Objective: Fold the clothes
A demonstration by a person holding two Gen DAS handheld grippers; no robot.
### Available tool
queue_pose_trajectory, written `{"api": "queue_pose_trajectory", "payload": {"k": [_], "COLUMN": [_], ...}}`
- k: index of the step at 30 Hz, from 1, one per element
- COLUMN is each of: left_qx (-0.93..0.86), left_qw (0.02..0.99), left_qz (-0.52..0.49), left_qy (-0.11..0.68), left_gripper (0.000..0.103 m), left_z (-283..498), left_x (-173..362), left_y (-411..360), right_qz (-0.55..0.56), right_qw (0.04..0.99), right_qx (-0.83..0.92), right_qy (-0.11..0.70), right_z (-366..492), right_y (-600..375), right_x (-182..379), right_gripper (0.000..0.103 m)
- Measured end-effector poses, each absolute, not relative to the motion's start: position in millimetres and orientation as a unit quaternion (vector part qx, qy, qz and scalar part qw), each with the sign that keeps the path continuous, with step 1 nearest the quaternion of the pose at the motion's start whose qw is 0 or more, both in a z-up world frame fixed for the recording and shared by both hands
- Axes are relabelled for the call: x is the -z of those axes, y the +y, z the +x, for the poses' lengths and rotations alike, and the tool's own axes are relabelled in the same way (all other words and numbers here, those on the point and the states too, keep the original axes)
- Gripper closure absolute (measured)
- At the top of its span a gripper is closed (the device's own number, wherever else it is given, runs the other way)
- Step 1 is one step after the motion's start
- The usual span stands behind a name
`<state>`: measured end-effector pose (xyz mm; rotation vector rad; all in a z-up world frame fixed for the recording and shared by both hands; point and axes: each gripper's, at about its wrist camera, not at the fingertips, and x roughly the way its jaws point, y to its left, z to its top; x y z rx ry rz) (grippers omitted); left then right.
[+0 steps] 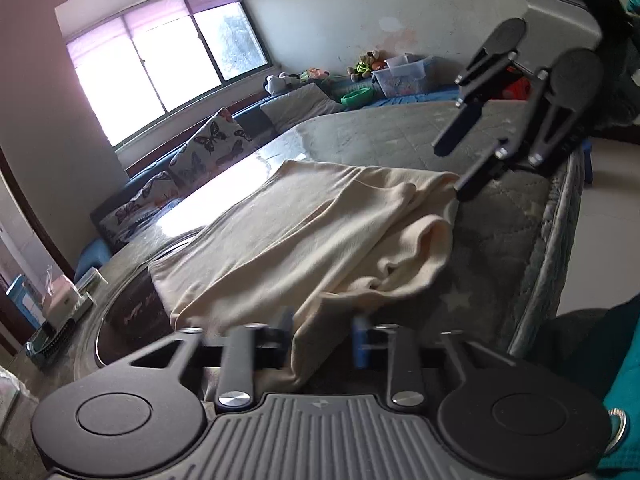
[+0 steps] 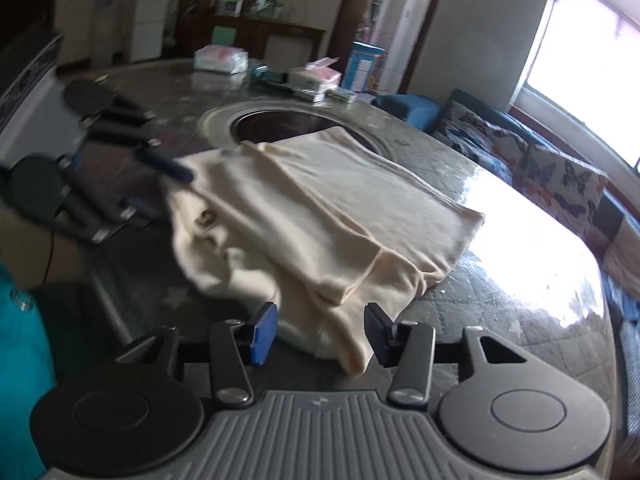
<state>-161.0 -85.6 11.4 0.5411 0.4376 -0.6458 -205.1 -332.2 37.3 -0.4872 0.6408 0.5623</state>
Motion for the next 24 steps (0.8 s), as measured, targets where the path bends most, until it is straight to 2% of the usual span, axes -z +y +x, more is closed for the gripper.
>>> {"api": "queue_pose_trajectory", "payload": {"k": [1,3,7,12,15,16,17,20,21,23,24], "left_qx": [0.309,0.303,0.287,0.283,0.28,0.281,0.282,0.284,0.282,0.276,0.276], "left_qw": [0.893,0.902,0.915,0.917,0.916,0.914,0.913,0.912,0.912,0.912,0.911], "left_qz": [0.246,0.214,0.159,0.14,0.139,0.137,0.137,0.142,0.147,0.158,0.166], "left_qy": [0.214,0.222,0.237,0.242,0.252,0.258,0.26,0.261,0.261,0.26,0.258], "left_gripper": [0.088,0.092,0.093,0.094,0.093,0.092,0.088,0.084,0.074,0.061,0.061], "left_z": [-157,-145,-119,-97,-88,-86,-86,-94,-99,-109,-114], "left_x": [-14,-21,-33,-38,-35,-34,-33,-32,-31,-29,-28], "left_y": [-84,-79,-73,-75,-76,-75,-73,-64,-61,-56,-54], "right_qz": [-0.241,-0.25,-0.272,-0.271,-0.257,-0.248,-0.236,-0.191,-0.182,-0.164,-0.157], "right_qw": [0.879,0.874,0.868,0.873,0.874,0.873,0.871,0.871,0.871,0.873,0.874], "right_qx": [-0.276,-0.286,-0.303,-0.308,-0.311,-0.314,-0.316,-0.322,-0.323,-0.323,-0.323], "right_qy": [0.306,0.303,0.283,0.265,0.271,0.28,0.292,0.318,0.321,0.327,0.328], "right_z": [-208,-211,-209,-186,-165,-159,-152,-139,-137,-133,-132], "right_y": [-331,-328,-318,-308,-304,-303,-304,-311,-313,-316,-317], "right_x": [-36,-34,-28,-22,-18,-17,-17,-20,-22,-24,-25], "right_gripper": [0.054,0.045,0.045,0.046,0.053,0.063,0.079,0.087,0.087,0.088,0.088]}}
